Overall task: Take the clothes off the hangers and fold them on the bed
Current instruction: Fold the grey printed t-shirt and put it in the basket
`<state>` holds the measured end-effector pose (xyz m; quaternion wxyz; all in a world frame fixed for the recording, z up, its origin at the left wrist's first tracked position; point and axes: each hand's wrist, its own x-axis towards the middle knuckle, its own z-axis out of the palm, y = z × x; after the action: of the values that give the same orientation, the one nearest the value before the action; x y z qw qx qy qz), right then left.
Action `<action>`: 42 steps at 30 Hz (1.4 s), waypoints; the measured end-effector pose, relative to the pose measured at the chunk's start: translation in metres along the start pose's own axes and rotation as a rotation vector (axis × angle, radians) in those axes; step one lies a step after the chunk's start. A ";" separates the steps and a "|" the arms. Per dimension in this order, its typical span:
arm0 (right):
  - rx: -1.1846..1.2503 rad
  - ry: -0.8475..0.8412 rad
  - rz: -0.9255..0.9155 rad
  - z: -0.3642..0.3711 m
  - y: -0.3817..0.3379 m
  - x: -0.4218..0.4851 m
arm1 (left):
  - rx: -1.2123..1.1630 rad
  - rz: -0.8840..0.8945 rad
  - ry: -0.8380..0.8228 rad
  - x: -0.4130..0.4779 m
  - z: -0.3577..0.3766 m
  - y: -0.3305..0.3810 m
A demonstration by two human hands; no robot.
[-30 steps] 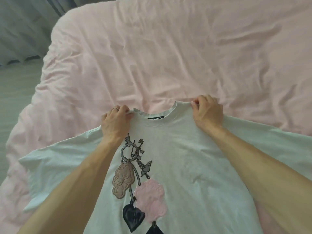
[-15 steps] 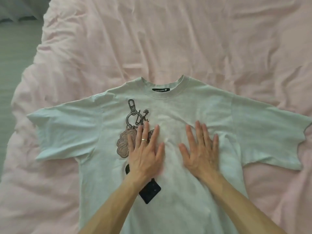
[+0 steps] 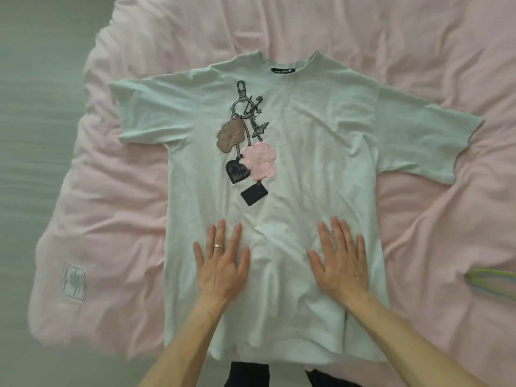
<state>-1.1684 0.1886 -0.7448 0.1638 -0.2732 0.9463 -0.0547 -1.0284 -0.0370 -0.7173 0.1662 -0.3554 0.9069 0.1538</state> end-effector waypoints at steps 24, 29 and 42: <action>0.410 0.127 0.386 0.014 0.046 -0.199 | -0.144 -0.095 0.066 -0.161 0.019 -0.147; 0.464 0.222 0.492 0.010 0.052 -0.205 | -0.094 -0.077 0.091 -0.156 0.013 -0.153; 0.177 0.186 0.545 0.010 0.051 -0.228 | -0.187 -0.284 0.120 -0.165 0.004 -0.177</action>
<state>-1.0086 0.3539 -0.7005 0.1086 0.0126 0.9872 -0.1159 -0.7902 -0.0617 -0.6820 0.0982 -0.5025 0.8375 0.1912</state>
